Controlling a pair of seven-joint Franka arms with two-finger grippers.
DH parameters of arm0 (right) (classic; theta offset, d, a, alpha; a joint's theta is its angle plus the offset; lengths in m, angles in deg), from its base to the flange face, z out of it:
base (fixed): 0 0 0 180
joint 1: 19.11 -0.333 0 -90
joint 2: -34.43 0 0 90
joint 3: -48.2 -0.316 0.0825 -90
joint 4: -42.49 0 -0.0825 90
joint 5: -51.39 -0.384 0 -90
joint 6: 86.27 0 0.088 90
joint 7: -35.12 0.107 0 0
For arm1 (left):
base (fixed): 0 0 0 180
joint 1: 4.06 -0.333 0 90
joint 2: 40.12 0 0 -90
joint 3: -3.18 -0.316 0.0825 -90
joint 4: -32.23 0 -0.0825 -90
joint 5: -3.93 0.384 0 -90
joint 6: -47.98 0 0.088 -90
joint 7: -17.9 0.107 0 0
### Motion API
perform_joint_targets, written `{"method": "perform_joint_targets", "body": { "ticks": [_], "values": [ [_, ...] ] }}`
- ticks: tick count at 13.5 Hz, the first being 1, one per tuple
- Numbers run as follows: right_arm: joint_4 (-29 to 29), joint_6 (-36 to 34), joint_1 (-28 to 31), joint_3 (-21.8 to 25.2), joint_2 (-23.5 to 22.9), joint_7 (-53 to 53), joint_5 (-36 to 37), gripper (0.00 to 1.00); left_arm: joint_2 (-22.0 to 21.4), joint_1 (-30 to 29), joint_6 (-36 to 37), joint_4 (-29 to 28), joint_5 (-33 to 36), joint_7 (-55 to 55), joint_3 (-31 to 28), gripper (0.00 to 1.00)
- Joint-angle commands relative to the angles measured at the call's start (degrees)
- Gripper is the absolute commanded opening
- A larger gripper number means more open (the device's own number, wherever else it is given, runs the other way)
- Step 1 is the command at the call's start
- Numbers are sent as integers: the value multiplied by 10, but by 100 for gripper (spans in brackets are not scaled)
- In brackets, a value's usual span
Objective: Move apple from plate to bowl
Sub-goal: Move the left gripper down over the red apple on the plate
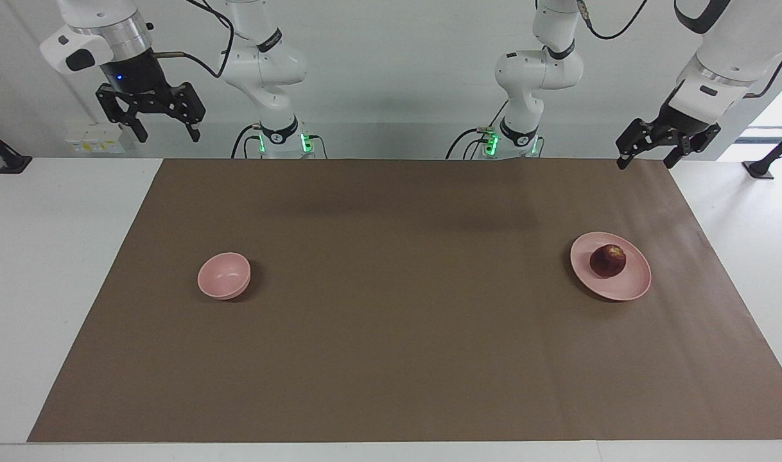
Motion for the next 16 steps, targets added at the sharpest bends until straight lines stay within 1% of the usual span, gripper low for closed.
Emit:
{"method": "perform_joint_targets", "body": {
  "ticks": [1, 6, 12, 16],
  "values": [
    [-7, 6, 3, -2, 5, -10, 0, 100, -7, 7, 17, 0, 6, 11, -5, 100],
    [-7, 6, 3, -2, 5, -10, 0, 100, -6, 7, -2, 0, 3, 15, -5, 100],
    [-7, 6, 3, -2, 5, -10, 1, 100, -7, 5, -4, -8, 3, 17, -5, 100],
    [-7, 6, 3, -2, 5, -10, 0, 100, -6, -10, -25, -40, 3, 37, -5, 100]
  ]
}}
